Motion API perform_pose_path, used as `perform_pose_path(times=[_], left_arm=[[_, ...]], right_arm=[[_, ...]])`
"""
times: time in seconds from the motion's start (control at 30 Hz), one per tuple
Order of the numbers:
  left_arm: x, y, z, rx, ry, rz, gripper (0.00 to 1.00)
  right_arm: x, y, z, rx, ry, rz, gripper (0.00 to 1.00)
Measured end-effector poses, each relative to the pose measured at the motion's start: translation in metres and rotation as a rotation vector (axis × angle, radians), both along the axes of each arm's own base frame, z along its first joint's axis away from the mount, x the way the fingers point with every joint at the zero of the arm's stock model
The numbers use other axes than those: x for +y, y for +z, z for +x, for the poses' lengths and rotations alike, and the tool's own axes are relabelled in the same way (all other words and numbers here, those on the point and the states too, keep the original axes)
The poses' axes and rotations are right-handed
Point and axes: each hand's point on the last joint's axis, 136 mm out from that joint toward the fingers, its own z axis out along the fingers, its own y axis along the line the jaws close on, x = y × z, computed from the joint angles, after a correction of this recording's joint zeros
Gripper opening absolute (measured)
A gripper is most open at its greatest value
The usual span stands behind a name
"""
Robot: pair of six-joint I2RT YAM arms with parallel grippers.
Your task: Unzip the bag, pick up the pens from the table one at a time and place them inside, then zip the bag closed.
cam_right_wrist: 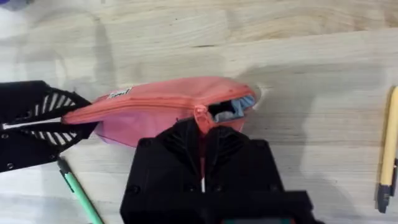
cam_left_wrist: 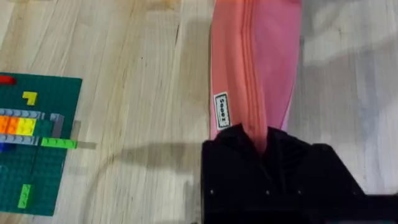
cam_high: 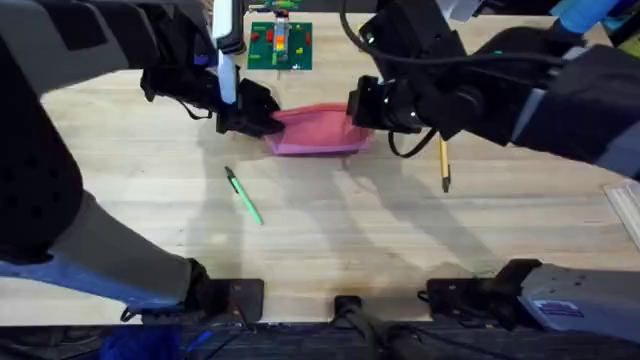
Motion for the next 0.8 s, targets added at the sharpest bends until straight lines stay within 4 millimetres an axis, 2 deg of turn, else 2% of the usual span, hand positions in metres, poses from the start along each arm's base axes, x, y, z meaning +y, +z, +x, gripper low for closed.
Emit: perform_pose_path(times=[0.27,0.57,0.8], left_arm=[[0.0,0.0,0.0,0.0,0.0,0.0,0.043],[0.0,0.0,0.0,0.001,0.0,0.0,0.043],[0.002,-0.002,0.0,0.001,0.001,0.017,0.043]], right_arm=[[0.0,0.004,-0.001,-0.006,0.004,0.012,0.031],[0.003,0.023,-0.007,-0.031,0.024,0.067,0.031],[0.013,0.021,-0.014,0.01,0.064,0.112,0.031]])
